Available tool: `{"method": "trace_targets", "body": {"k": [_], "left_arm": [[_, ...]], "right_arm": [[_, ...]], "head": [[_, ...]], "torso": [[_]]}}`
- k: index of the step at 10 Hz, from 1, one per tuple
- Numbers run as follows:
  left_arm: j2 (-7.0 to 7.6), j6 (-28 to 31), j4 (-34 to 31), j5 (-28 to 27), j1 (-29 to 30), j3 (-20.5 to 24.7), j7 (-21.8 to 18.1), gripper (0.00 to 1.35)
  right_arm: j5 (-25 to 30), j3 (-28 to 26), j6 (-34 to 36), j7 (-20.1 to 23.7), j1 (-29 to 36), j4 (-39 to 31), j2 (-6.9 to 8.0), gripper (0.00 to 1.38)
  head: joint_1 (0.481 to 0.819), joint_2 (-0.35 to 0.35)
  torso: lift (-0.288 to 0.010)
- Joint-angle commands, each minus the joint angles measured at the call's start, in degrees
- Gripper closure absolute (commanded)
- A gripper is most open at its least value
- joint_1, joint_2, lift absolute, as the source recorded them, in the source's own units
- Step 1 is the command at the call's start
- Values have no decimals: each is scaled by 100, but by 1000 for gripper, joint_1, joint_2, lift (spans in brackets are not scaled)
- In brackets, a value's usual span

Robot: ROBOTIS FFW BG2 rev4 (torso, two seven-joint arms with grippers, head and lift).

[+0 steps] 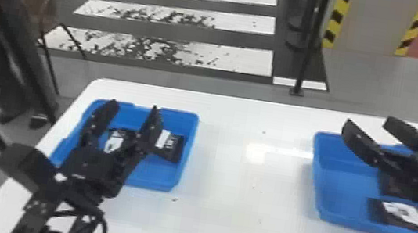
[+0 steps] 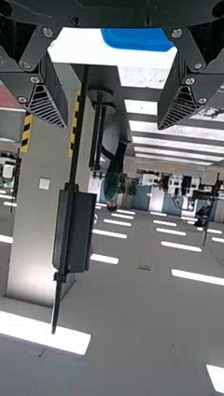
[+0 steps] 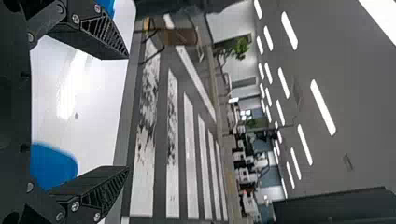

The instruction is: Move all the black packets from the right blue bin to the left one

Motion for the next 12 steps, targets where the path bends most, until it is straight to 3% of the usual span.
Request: {"method": "trace_targets", "body": {"k": [1, 3, 5, 8, 10, 12], "left_arm": [[-54, -68, -494, 21, 497, -44, -1, 357], [-80, -153, -494, -71, 624, -112, 17, 349], [-71, -167, -494, -71, 610, -101, 8, 357], [-10, -124, -494, -139, 539, -227, 8, 357], [8, -110, -494, -151, 539, -227, 8, 357], [8, -110, -494, -162, 539, -238, 8, 357]], "right_arm": [[735, -610, 629, 4, 66, -225, 11, 199], [952, -1009, 1501, 22, -5, -56, -33, 202], [1352, -1009, 2752, 22, -300, -28, -103, 202], [1432, -701, 4187, -321, -708, 239, -103, 202], [1283, -324, 4257, -330, -1186, 1041, -191, 202], [1329, -107, 4398, -391, -1439, 1308, -200, 202]], "head": [[695, 56], [695, -35], [695, -109], [695, -154], [695, -155], [695, -136]], "torso": [[-140], [-140], [-140], [-140], [-140], [-140]]}}
